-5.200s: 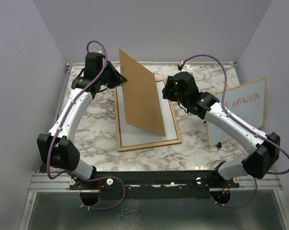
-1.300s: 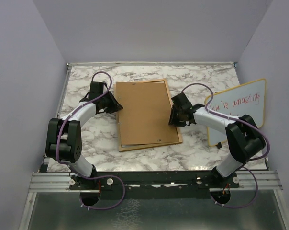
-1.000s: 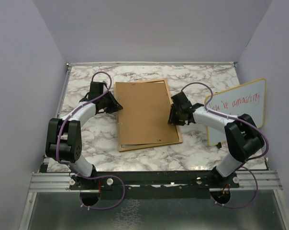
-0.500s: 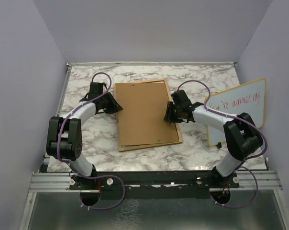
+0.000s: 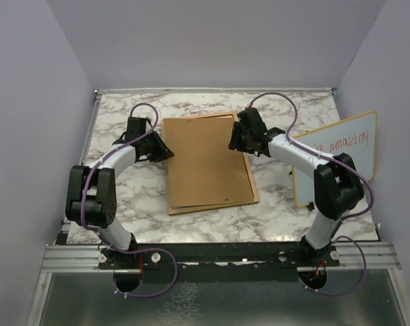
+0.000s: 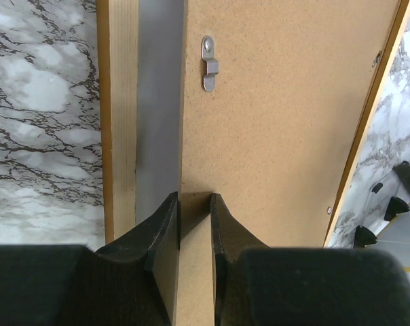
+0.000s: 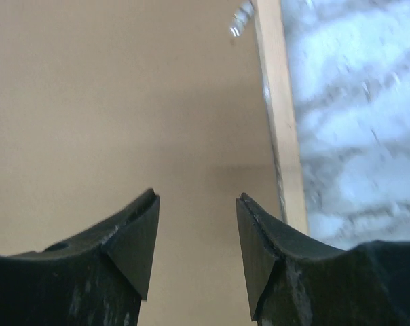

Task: Put the photo into the frame
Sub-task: Turn over the photo frame item on the photo frame.

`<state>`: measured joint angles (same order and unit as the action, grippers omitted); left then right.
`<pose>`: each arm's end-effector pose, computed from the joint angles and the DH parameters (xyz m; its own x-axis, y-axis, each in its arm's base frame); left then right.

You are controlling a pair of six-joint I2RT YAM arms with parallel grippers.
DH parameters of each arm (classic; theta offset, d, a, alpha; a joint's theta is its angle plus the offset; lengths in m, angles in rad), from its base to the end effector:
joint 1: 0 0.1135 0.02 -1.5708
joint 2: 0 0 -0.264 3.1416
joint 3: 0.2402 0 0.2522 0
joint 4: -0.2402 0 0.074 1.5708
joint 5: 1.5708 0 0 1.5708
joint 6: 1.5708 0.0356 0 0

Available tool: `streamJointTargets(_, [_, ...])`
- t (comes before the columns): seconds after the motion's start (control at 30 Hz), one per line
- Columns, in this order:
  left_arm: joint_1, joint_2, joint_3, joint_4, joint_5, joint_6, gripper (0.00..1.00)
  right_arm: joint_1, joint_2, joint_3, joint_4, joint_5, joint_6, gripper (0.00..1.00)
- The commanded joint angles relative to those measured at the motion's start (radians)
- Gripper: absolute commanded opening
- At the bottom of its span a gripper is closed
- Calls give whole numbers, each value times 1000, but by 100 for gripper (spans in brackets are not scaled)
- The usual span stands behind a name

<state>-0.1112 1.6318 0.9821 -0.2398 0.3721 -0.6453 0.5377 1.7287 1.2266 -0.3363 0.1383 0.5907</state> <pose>0.3314 -0.0500 0.1934 -0.8158 -0.4727 -0.3333 -0.1999 0.7712 -0.6044 0.3273 0.1895 0.2277 -0.7689 0.1838 -0.6124 0.0001 0.9579 0.2873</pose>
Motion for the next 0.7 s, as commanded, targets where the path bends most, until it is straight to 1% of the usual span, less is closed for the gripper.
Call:
streamJointTargets(0.0, [4,3,-18,-55,-19,51,12,-21,150,147,11,50,74,54])
streamJointTargets(0.1, [4,3,-16,-56,-16,50,12,-30,215,196,29,45,90,56])
streamJointTargets(0.17, [4,6,-14,-58,-16,49,12,-37,258,242,10,23,93,58])
streamJointTargets(0.3, [3,10,-16,-61,-16,52,12,-41,303,301,-16,38,112,61])
streamJointTargets(0.67, [4,13,-1,-68,-7,53,12,-66,427,404,-50,38,221,62])
